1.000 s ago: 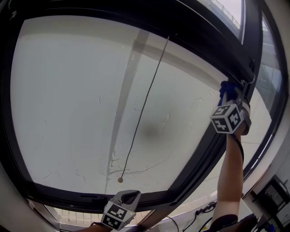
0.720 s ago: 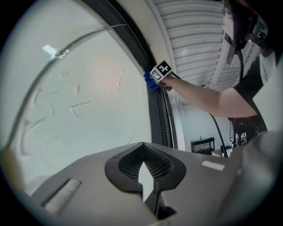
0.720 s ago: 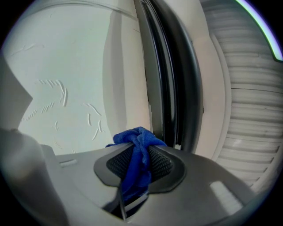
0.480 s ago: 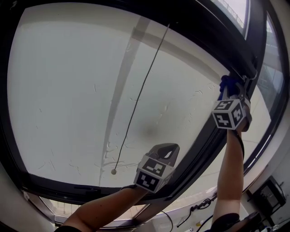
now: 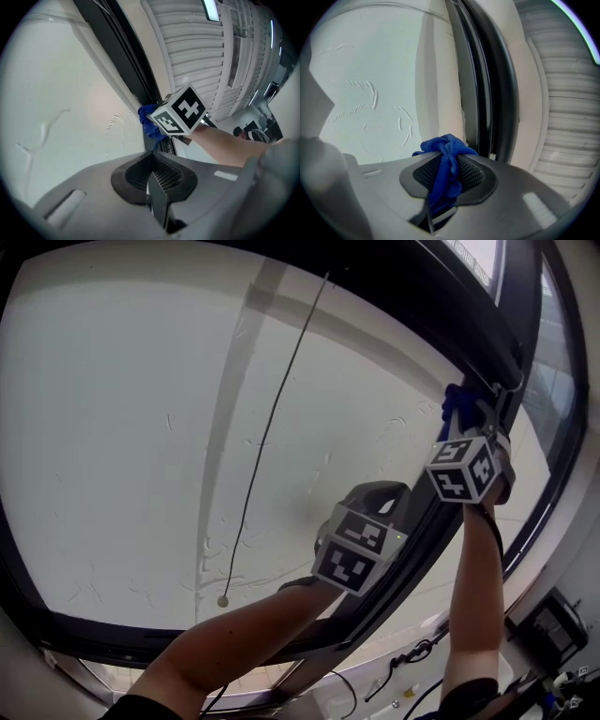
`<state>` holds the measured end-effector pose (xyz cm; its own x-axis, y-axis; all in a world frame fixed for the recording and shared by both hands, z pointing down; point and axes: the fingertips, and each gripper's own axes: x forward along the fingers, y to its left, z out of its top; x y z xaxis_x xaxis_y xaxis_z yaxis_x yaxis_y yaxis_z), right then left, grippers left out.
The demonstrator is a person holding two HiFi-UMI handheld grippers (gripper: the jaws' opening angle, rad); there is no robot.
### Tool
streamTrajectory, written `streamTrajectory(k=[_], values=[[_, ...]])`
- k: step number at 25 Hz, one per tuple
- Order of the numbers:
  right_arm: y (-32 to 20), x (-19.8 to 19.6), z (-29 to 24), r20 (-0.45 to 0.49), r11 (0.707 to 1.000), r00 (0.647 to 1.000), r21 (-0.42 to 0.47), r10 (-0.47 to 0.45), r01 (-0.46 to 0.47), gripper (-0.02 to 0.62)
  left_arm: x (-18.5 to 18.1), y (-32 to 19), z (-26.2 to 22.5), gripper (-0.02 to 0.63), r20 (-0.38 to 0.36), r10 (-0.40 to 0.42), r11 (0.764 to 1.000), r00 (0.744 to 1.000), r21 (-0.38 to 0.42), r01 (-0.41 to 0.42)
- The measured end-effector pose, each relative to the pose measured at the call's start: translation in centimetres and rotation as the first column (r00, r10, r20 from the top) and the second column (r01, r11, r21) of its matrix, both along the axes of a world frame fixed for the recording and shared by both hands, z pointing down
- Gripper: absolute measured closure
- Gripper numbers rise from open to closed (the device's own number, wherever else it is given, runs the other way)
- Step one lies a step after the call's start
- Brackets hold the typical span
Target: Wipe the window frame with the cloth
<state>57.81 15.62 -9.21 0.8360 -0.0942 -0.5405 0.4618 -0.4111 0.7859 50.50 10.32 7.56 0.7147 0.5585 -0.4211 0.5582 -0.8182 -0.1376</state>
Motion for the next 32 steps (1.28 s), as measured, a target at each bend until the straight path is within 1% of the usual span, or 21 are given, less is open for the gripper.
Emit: streamTrajectory(k=[5, 8, 12, 20, 25, 32], values=[[-0.2, 0.4, 2.1, 0.03, 0.998, 0.999, -0.047, 0.038, -0.037, 0.497, 0.0, 0.4, 1.5, 0.614, 0.019, -0.007, 1.0, 1.0, 0.027, 0.007], [-0.1, 0.5, 3.9, 0.073, 0.998, 0.996, -0.054, 0.047, -0.043, 0.497, 0.0, -0.1, 2.6, 0.614, 0.047, -0.007, 1.0, 0.999, 0.019, 0.007], [-0.3, 0.6, 6.6, 0.104, 0.996, 0.993, -0.078, 0.06, -0.052, 0.497, -0.1, -0.2, 3.8, 0.614, 0.075, -0.004, 1.0, 0.997, 0.018, 0.002], [-0.4, 1.1, 13.6, 0.174, 0.991, 0.981, -0.117, 0.087, -0.067, 0.497, -0.2, 0.1, 8.7, 0.614, 0.168, -0.014, 0.999, 0.986, 0.048, 0.006], [-0.5, 1.3, 17.2, 0.226, 0.988, 0.969, -0.138, 0.097, -0.067, 0.497, -0.7, 0.0, 9.7, 0.614, 0.174, -0.019, 0.999, 0.985, 0.054, 0.009], [-0.5, 1.4, 22.4, 0.3, 0.989, 0.949, -0.139, 0.094, -0.054, 0.495, -0.8, -0.3, 12.9, 0.614, 0.218, -0.039, 0.997, 0.975, 0.077, 0.023]])
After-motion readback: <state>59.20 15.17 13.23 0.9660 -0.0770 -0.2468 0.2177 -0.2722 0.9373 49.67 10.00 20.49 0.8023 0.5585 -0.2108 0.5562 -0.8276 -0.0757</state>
